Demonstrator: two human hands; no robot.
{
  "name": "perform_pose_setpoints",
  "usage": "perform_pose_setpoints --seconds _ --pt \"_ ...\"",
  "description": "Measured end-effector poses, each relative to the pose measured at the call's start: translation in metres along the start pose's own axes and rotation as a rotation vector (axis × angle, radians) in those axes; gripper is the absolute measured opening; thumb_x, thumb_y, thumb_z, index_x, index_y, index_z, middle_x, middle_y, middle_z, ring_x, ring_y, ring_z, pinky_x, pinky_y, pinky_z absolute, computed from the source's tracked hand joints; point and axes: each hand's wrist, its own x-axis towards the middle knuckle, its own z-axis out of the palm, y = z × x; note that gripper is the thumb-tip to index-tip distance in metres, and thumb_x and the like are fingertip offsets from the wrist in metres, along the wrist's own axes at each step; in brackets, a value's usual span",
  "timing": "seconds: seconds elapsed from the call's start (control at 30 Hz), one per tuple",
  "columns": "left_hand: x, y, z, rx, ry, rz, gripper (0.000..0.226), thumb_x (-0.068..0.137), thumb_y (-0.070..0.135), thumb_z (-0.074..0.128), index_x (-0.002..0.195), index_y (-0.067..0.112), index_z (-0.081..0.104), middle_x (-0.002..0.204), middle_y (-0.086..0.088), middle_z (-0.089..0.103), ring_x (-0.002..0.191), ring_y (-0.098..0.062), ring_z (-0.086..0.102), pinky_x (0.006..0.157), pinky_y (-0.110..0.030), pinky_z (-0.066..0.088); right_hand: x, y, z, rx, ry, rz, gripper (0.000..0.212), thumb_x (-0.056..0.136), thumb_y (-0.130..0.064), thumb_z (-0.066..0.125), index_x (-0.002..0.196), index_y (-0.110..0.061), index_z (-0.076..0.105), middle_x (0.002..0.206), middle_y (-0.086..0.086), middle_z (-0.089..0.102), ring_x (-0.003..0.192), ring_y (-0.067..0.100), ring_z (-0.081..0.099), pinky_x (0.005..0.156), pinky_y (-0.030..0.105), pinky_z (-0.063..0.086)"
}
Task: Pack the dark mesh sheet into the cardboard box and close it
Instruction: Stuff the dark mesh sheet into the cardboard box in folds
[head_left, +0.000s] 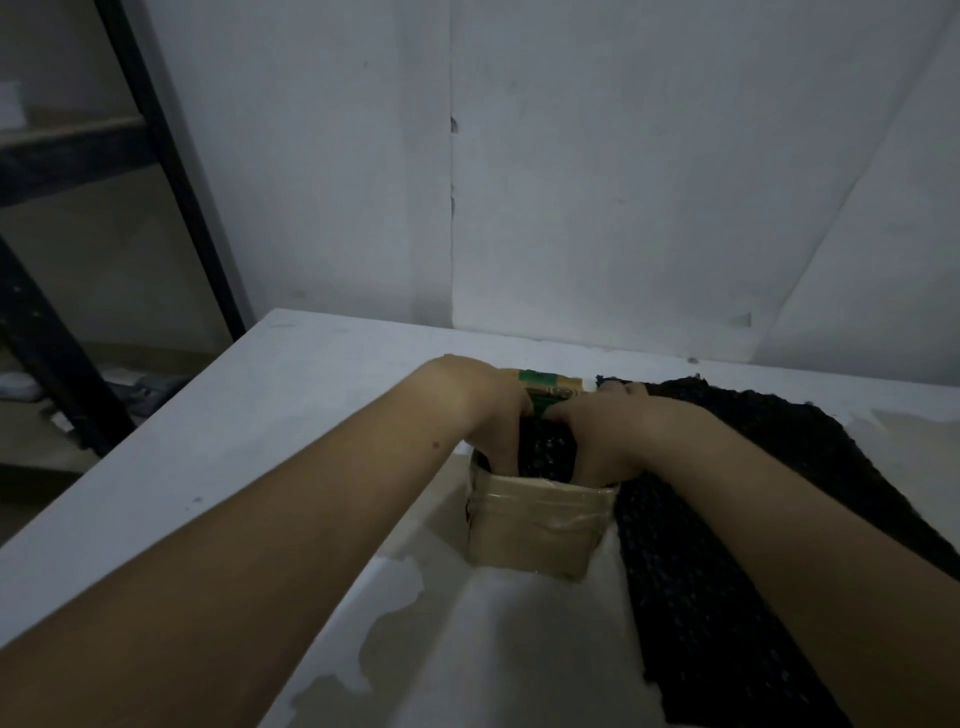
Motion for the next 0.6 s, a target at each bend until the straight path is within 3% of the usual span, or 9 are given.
perform_pose_setpoints --seconds 0.1,0.17,0.3,0.37,0.43,0.5,0.6 --pt "0.009 0.009 0.007 0.066 0.036 -0.026 0.049 0.080 0.051 0.070 0.123 0.030 0.058 0.113 0.001 0.058 0.109 -0.021 0.052 0.097 -0.041 0.033 0.001 -0.004 0.002 0.013 0.009 0.012 0.086 0.075 -0.049 0.074 0.147 -0.035 0.030 0.146 0.017 0.030 0.137 0.041 0.019 0.112 0.046 0.018" --pt "0.009 0.009 0.011 0.081 0.060 -0.024 0.051 0.082 0.048 0.067 0.127 0.028 0.056 0.120 -0.003 0.055 0.119 -0.024 0.046 0.107 -0.046 0.025 -0.002 -0.005 0.002 0.021 0.018 0.001 0.081 0.075 -0.047 0.073 0.145 -0.033 0.034 0.146 0.015 0.032 0.137 0.039 0.020 0.113 0.046 0.018" --pt "0.000 -0.008 0.009 -0.079 0.086 0.028 0.047 0.078 0.058 0.070 0.118 0.033 0.061 0.110 0.006 0.062 0.107 -0.019 0.051 0.093 -0.037 0.036 -0.012 0.007 -0.012 0.079 -0.004 -0.099 0.088 0.067 -0.054 0.078 0.143 -0.034 0.039 0.141 -0.002 0.047 0.128 0.022 0.043 0.109 0.039 0.035" --pt "-0.009 -0.022 0.005 -0.328 0.053 0.079 0.062 0.073 0.057 0.077 0.129 0.037 0.059 0.117 0.014 0.065 0.109 -0.013 0.058 0.096 -0.034 0.045 -0.019 0.019 -0.025 0.212 -0.003 -0.127 0.087 0.062 -0.052 0.084 0.138 -0.031 0.047 0.130 -0.010 0.057 0.117 0.014 0.054 0.103 0.036 0.043" --pt "-0.014 -0.033 0.001 -0.527 0.056 0.112 0.071 0.075 0.046 0.081 0.140 0.035 0.053 0.125 0.019 0.065 0.113 -0.005 0.059 0.094 -0.024 0.045 -0.022 0.027 -0.033 0.262 0.054 -0.122 0.071 0.061 -0.044 0.088 0.124 -0.028 0.058 0.112 -0.012 0.067 0.101 0.010 0.062 0.094 0.032 0.048" --pt "-0.016 -0.036 0.001 -0.443 0.107 0.107 0.069 0.075 0.043 0.081 0.138 0.038 0.054 0.123 0.023 0.065 0.105 -0.002 0.059 0.080 -0.017 0.041 -0.020 0.027 -0.032 0.136 0.144 -0.082 0.058 0.060 -0.043 0.088 0.110 -0.031 0.061 0.104 -0.011 0.068 0.097 0.013 0.061 0.089 0.033 0.046" --pt "-0.013 -0.028 0.010 -0.181 0.179 0.033 0.063 0.071 0.046 0.076 0.131 0.046 0.056 0.116 0.020 0.064 0.100 -0.017 0.051 0.078 -0.028 0.037 -0.011 0.019 -0.019 -0.022 0.226 -0.056 0.059 0.060 -0.047 0.085 0.111 -0.034 0.057 0.105 -0.006 0.062 0.099 0.019 0.053 0.085 0.033 0.038"
